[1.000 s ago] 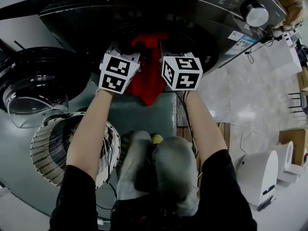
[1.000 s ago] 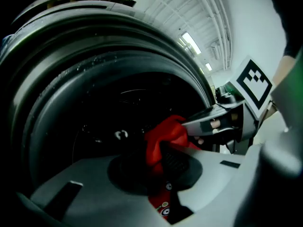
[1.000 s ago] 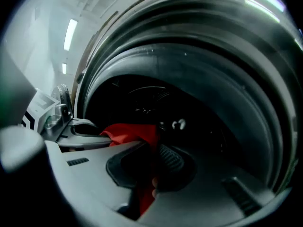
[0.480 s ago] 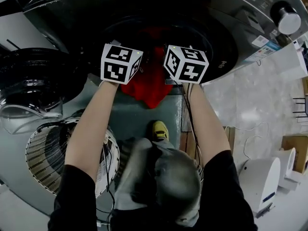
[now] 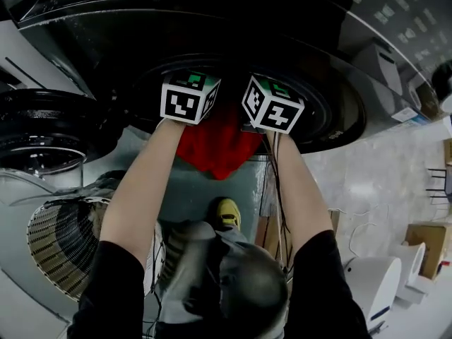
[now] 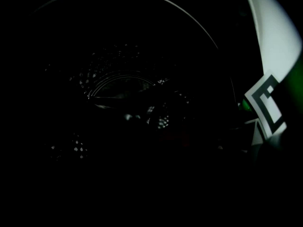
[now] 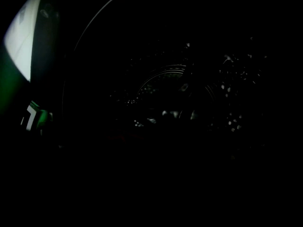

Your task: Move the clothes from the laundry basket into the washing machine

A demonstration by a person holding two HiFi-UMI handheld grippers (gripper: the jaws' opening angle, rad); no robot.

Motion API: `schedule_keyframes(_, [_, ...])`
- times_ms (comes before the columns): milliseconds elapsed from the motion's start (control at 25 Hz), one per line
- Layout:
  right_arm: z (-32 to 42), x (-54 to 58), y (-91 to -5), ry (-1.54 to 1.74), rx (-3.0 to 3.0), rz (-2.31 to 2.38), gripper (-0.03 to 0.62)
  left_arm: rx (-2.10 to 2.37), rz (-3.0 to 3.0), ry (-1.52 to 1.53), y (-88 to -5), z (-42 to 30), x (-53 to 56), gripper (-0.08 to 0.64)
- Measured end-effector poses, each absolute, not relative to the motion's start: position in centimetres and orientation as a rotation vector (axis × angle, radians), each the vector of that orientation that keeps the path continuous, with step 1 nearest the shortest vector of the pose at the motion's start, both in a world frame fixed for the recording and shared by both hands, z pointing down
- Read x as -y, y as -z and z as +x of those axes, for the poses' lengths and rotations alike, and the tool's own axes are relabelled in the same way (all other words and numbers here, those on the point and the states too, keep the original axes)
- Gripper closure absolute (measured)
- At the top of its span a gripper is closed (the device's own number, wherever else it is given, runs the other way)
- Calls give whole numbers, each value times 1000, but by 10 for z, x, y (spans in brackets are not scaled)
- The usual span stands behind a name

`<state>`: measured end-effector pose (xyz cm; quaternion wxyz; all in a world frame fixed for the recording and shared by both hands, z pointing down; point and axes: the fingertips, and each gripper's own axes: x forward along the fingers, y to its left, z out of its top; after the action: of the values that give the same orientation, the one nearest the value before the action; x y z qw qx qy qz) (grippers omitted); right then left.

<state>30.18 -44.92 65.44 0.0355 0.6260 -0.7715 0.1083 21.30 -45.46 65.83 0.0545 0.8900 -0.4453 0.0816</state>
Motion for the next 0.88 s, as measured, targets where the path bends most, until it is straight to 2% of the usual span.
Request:
schedule_keyframes(280, [310, 484, -635, -236, 2371, 2066, 560, 1398, 2677, -173, -647, 222, 490, 488])
schedule_keyframes(520, [315, 480, -690, -324, 2324, 1959, 557, 1360, 2570, -257, -681, 218, 495, 461])
schedule_keyframes(680, [316, 484, -703, -430, 2294, 1927, 511, 1364, 2532, -337, -703, 213, 500, 418])
schedule_keyframes(880, [317, 487, -711, -492, 2242, 1931, 487, 1367, 2512, -339, -697, 211, 495, 342])
